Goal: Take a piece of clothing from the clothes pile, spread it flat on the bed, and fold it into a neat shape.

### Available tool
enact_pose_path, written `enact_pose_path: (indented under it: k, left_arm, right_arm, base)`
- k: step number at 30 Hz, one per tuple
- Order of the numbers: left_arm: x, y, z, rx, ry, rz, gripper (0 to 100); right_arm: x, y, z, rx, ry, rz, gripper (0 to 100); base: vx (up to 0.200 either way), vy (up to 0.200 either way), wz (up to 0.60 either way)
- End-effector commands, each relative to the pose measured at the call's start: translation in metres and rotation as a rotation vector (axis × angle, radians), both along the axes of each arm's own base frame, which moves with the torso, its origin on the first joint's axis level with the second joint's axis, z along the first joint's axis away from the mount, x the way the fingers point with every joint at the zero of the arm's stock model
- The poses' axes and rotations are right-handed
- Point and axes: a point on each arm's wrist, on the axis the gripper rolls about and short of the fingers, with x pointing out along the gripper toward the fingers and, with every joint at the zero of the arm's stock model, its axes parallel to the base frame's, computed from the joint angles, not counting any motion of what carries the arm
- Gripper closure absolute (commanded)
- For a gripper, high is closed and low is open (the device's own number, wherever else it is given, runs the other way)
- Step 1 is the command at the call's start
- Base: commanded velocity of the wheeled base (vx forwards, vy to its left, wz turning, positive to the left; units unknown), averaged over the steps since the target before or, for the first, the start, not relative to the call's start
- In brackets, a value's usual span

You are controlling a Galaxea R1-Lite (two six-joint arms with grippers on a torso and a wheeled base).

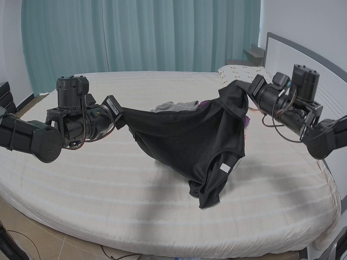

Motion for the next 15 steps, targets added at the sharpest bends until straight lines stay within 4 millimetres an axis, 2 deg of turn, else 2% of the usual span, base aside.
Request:
enact_pose_path:
  k: [1, 6, 7, 8, 10, 12, 15]
  left_arm:
    - [-0.011, -0.010, -0.033, 0.008, 0.119, -0.031, 100]
    - [-0.024, -0.023, -0.060, 0.038, 0.206, -0.082, 100]
    - [-0.024, -0.024, -0.061, 0.038, 0.207, -0.085, 100]
    - [-0.029, -0.031, -0.071, 0.043, 0.228, -0.107, 100]
    - [-0.032, -0.035, -0.076, 0.050, 0.236, -0.119, 100]
    - [-0.035, -0.042, -0.086, 0.051, 0.226, -0.137, 100]
    - [-0.038, -0.041, -0.091, 0.045, 0.227, -0.137, 100]
  right_arm:
    - [-0.008, -0.002, -0.068, -0.067, 0.169, 0.009, 100]
    - [-0.017, 0.007, -0.106, -0.091, 0.219, 0.047, 100]
    - [-0.018, 0.008, -0.108, -0.092, 0.220, 0.048, 100]
    - [-0.021, 0.014, -0.117, -0.095, 0.224, 0.068, 100]
    - [-0.024, 0.018, -0.121, -0.098, 0.230, 0.079, 100]
    - [-0.035, 0.026, -0.132, -0.099, 0.265, 0.113, 100]
    - [-0.034, 0.029, -0.141, -0.101, 0.276, 0.115, 100]
  base:
    - [0.000, 0.000, 0.00]
    - [0.000, 0.000, 0.00]
    - [0.000, 0.000, 0.00]
    - [0.000, 0.000, 0.00]
    - [0.000, 0.000, 0.00]
    - [0.000, 0.000, 0.00]
    - [0.000, 0.000, 0.00]
